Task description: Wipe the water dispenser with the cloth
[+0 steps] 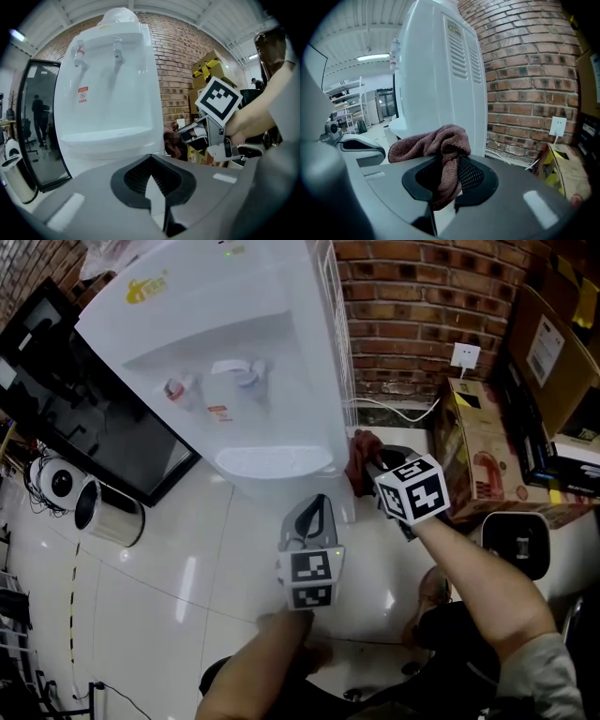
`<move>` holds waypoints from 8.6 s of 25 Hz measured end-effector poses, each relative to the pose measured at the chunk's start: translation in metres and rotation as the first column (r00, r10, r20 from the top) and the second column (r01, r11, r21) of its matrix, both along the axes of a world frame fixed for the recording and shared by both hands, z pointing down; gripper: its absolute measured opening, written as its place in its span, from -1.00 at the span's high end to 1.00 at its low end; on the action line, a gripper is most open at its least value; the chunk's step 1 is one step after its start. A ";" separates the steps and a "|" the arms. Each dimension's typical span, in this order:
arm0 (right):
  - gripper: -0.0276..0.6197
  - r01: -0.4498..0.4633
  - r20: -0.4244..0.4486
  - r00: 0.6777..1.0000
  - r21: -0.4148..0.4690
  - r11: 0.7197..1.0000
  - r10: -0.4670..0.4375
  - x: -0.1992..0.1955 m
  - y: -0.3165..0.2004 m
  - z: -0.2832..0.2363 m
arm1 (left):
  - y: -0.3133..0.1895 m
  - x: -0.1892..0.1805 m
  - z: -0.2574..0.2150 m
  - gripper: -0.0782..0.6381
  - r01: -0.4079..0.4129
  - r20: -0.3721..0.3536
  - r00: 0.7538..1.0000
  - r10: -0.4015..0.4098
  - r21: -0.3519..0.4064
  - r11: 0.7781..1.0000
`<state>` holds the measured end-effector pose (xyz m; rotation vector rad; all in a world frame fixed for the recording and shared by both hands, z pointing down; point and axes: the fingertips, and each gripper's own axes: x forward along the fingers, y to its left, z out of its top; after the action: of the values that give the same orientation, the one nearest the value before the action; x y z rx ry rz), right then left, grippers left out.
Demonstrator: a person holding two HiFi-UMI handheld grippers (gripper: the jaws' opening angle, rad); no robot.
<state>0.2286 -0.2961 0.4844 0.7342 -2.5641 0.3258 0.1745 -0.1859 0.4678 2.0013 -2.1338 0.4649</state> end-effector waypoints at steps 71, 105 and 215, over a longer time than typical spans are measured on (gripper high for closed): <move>0.64 -0.046 0.494 0.863 0.288 0.956 -0.107 0.064 -0.011 -0.308 | -0.007 0.006 -0.247 0.78 0.165 0.045 0.981 -0.190 0.328 0.930; 0.65 -0.060 0.490 0.854 0.429 0.901 -0.176 -0.016 -0.063 -0.392 | -0.025 0.008 -0.224 0.78 0.163 0.050 0.982 -0.181 0.253 0.954; 0.64 -0.056 0.434 0.897 0.295 0.954 -0.082 0.041 -0.106 -0.296 | -0.040 0.042 -0.206 0.78 0.224 0.012 0.973 -0.233 0.226 0.948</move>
<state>0.2694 -0.4017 0.1881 0.8260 -3.0989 0.1005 0.2166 -0.2254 0.2615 1.8278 -2.5022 0.2375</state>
